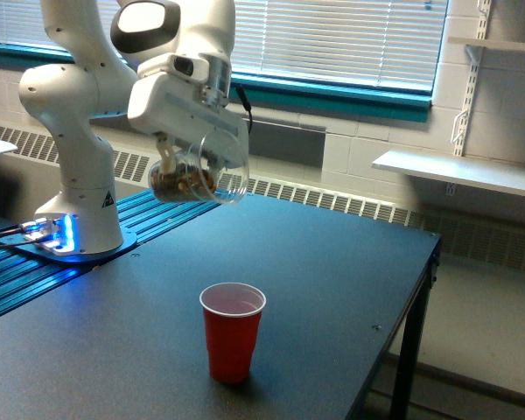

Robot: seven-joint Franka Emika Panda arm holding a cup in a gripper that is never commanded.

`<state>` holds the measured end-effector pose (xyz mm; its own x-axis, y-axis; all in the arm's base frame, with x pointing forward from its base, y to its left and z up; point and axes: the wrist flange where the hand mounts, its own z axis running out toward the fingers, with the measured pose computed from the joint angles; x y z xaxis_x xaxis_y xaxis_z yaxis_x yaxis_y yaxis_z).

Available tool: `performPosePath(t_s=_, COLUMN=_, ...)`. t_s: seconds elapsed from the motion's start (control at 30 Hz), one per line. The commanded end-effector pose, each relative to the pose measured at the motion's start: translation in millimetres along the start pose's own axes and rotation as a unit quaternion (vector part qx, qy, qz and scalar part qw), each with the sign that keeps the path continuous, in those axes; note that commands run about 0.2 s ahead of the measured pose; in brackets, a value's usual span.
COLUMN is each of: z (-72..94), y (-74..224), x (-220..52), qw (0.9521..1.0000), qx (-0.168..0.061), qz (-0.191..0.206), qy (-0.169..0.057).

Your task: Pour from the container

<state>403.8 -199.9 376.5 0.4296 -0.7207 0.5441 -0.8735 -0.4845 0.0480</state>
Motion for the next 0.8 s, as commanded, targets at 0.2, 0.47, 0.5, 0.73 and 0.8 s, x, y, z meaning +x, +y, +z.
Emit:
performPosePath(t_s=0.2, z=12.6, y=-7.0, x=-14.9, qw=0.9996, qx=-0.023, qz=-0.012, qy=-0.012)
performPosePath(t_s=0.47, z=18.4, y=-16.9, x=-23.7, qw=0.9988, qx=-0.038, qz=-0.03, qy=-0.013)
performPosePath(t_s=0.5, z=19.3, y=-17.8, x=-24.6, qw=0.9987, qx=-0.039, qz=-0.031, qy=-0.014)
performPosePath(t_s=0.73, z=25.7, y=-23.4, x=-31.3, qw=0.9976, qx=-0.053, qz=-0.04, qy=-0.017)
performPosePath(t_s=0.8, z=27.8, y=-24.6, x=-33.7, qw=0.9973, qx=-0.058, qz=-0.042, qy=-0.018)
